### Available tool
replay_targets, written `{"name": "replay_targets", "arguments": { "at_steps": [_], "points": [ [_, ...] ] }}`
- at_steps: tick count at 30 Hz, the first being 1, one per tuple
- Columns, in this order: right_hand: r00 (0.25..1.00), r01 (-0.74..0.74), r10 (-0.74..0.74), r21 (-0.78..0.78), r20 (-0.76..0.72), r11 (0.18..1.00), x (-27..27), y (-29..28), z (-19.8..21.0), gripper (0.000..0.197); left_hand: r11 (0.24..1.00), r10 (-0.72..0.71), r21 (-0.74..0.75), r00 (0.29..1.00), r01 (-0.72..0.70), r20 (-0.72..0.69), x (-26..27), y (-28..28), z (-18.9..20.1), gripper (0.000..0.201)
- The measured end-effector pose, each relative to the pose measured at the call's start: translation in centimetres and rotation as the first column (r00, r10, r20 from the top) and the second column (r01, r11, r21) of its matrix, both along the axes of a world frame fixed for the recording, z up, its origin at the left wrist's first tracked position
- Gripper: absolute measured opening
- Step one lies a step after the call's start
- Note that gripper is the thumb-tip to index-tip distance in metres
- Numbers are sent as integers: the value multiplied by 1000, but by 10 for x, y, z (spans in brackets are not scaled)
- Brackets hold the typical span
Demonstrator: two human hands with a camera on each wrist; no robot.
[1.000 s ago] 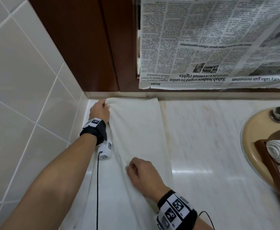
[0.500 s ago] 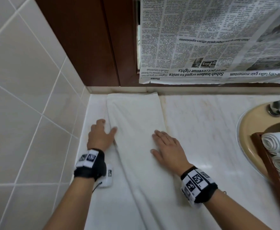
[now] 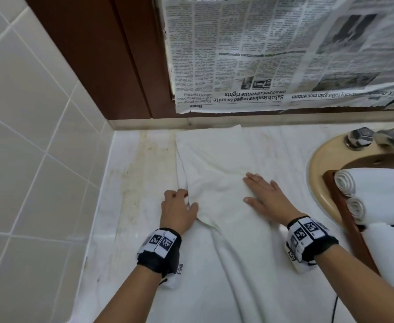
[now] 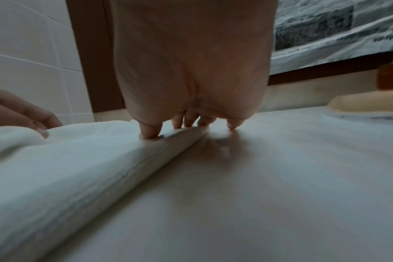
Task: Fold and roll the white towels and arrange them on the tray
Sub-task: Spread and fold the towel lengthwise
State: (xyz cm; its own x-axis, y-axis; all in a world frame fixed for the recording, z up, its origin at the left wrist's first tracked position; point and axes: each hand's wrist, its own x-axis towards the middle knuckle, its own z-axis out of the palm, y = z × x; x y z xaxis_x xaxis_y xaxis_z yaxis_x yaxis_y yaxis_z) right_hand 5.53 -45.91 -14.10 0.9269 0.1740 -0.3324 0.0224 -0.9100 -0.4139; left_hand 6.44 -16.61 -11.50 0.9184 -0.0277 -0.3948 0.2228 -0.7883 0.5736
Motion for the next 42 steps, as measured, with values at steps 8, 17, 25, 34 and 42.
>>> {"name": "replay_targets", "arguments": {
  "at_steps": [8,17,25,34,42],
  "points": [
    [958,183,-209,145,195,972,-20,-1,27,52,998,3,59,1000,-4,23,49,-43,-4,55],
    [989,43,-45,13,138,999,-131,67,25,36,996,0,84,995,-8,100,76,-31,-3,28],
    [932,342,-358,198,51,918,-118,72,31,17,999,7,-41,995,-3,99,53,-22,-11,11],
    [936,344,-350,120,35,931,-132,94,34,12,997,-4,-81,992,15,129,47,-5,-3,18],
    [879,440,-466,203,101,875,-131,91,35,20,997,3,-73,987,9,160,44,-2,-7,14]
  ]
}}
